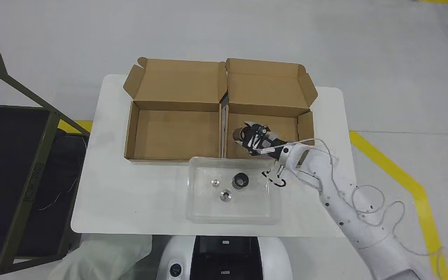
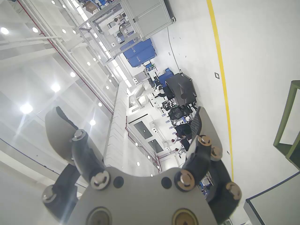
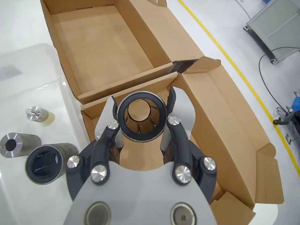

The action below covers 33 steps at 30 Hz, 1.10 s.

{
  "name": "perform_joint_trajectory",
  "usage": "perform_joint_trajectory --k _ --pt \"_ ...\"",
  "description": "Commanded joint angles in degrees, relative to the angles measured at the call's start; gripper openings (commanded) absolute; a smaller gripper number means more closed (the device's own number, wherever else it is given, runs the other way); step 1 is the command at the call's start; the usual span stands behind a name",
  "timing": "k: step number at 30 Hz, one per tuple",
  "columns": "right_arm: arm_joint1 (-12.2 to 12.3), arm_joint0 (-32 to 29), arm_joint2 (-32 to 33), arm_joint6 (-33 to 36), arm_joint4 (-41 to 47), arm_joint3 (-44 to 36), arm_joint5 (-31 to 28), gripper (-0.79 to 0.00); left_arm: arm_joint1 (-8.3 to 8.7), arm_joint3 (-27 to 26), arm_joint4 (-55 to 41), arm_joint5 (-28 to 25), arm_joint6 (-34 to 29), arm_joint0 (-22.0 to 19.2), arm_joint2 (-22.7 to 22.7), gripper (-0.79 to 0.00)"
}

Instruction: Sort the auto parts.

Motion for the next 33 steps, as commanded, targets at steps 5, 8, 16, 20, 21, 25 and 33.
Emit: perform_joint_trajectory --k 5,8,16,20,21,25,33 --pt "-1.3 4.3 -2.2 5.1 4.1 4.4 -0.3 -0.785 0.0 0.0 0.0 0.0 0.0 0.0 0.0 0.0" --pt "-1.9 5.8 -3.6 6.1 4.0 6.6 0.4 -0.785 0.0 0.0 0.0 0.0 0.0 0.0 0.0 0.0" --pt "-3.5 9.0 -7.0 6.9 2.9 11.7 1.5 -0.785 0.0 0.0 0.0 0.0 0.0 0.0 0.0 0.0" --pt "-4.1 10.0 -7.8 7.3 3.0 13.6 1.6 -0.785 0.0 0.0 0.0 0.0 0.0 0.0 0.0 0.0" --pt "-4.2 10.2 -7.9 7.5 3.1 13.9 1.7 -0.785 0.0 0.0 0.0 0.0 0.0 0.0 0.0 0.0" --pt "-4.7 10.9 -8.3 8.1 3.7 15.3 1.7 -0.785 0.0 0.0 0.0 0.0 0.0 0.0 0.0 0.0" --pt "-5.6 12.1 -9.0 9.5 5.1 17.5 1.5 -0.179 0.0 0.0 0.0 0.0 0.0 0.0 0.0 0.0"
